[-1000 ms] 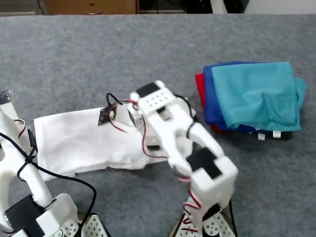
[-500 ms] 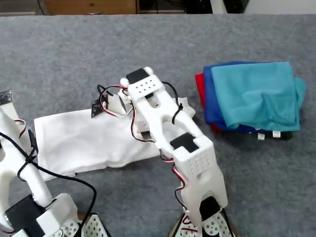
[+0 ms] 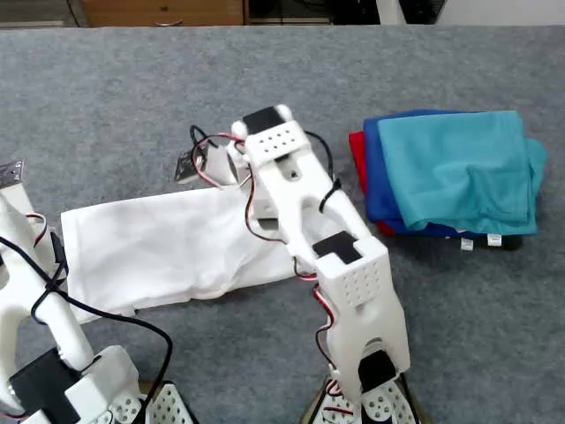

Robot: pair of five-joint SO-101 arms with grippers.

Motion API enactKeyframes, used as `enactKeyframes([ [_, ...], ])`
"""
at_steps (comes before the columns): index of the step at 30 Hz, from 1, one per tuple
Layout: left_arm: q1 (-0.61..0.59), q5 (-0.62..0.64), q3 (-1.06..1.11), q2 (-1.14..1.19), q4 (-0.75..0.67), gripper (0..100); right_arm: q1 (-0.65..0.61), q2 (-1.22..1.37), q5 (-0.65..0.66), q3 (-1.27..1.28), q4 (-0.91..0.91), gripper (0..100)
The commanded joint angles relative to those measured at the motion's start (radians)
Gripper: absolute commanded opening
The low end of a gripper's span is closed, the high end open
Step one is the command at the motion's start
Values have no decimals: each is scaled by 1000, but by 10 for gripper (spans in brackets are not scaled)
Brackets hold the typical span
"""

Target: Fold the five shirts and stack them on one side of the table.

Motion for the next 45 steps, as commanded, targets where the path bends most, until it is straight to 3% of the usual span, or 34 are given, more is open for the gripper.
enactKeyframes([
  [1,-5,-5,-3,-31,-3,19,22,-16,-17,-116,89,94],
  [5,-5,-5,-3,-31,-3,19,35,-77,-138,-156,89,0],
  [7,-6,-5,-3,-31,-3,19,38,-130,-150,-145,89,2],
  [23,-8,-5,-3,-31,-3,19,59,-472,-114,171,89,2],
  [28,-9,0,-3,-31,-3,19,41,-613,-46,469,58,2],
  [37,-12,2,-3,-33,-3,19,-90,-786,-52,1017,-350,2],
  [45,-12,0,-3,-33,-3,19,-122,-662,-288,1013,-787,2],
])
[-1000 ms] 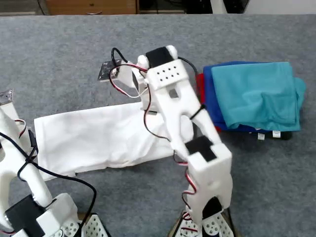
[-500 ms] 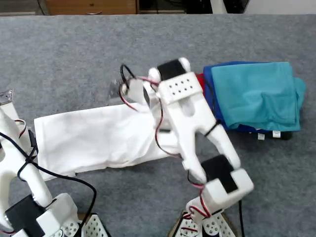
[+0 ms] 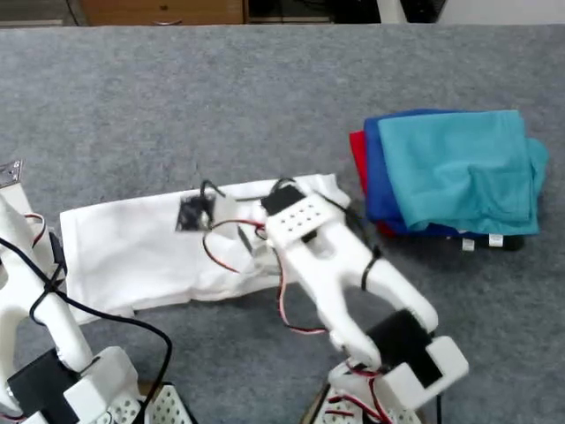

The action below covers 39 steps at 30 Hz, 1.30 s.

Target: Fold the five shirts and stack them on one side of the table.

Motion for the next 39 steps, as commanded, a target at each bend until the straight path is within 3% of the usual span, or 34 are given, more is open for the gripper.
enactKeyframes([
  [1,-12,0,-3,-33,-3,19,-10,67,-84,-48,-160,2],
  [10,-12,0,-3,-33,-3,19,-13,292,-146,-305,-150,2],
  [17,-12,0,5,-33,-3,19,24,298,-140,-449,173,2],
  [23,-12,-3,35,-33,-6,19,90,297,-140,-538,331,2],
  [28,-12,-3,25,-42,-5,19,96,297,-144,-542,356,2],
  [35,-17,-3,-28,-42,-2,19,-65,268,-147,-538,310,2],
  [39,-17,-3,-25,-42,-2,19,-96,314,-216,-535,201,2],
])
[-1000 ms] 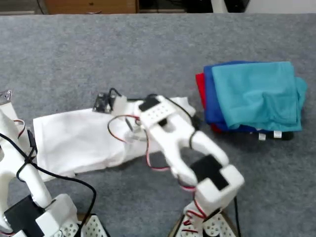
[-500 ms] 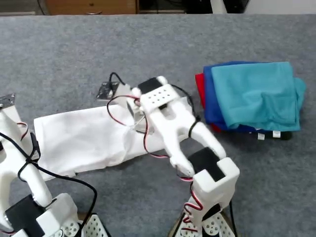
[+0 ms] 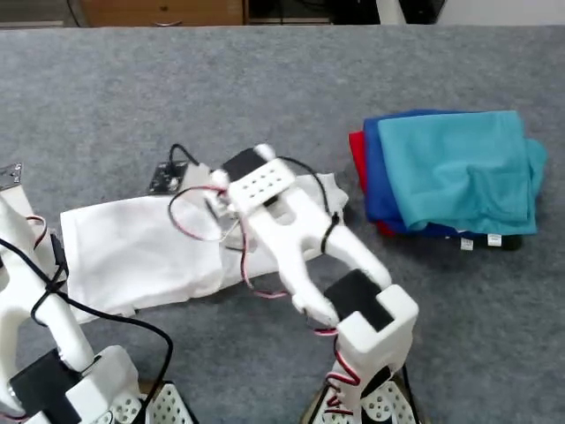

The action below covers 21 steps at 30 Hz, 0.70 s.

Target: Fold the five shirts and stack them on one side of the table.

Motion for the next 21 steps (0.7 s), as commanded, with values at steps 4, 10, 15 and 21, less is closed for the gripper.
enactKeyframes([
  [4,-11,-6,-35,-28,-2,19,-2,162,-57,-53,-157,2],
  [10,-9,-6,-35,-28,-2,19,18,199,-57,-159,-26,2],
  [15,-5,-6,-46,-27,-2,19,35,87,-51,-292,23,2],
  [21,0,-6,-175,1,106,52,91,-77,-57,-410,28,2],
])
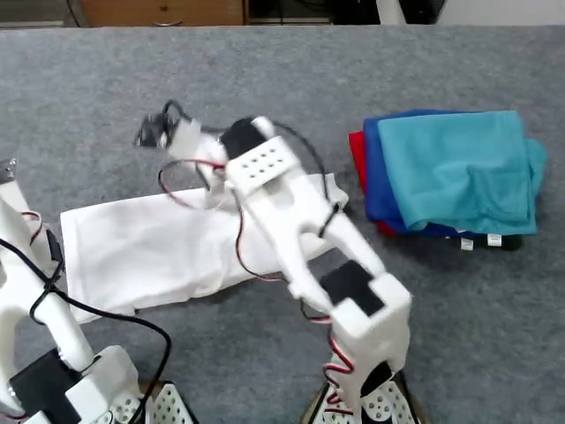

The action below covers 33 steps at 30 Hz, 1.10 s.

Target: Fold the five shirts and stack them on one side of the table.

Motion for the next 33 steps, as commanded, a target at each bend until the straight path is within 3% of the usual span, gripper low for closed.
enactKeyframes([
  [1,5,-6,-137,24,84,80,41,-143,-9,-87,23,2],
  [4,6,-6,-252,142,137,138,50,-223,-9,-77,48,2],
  [11,2,0,-583,581,354,143,99,-337,-9,-76,114,2],
  [17,-5,44,-766,865,371,139,122,-363,-9,-38,114,2],
  [33,14,181,-792,1044,371,98,122,-460,-9,2,106,2],
])
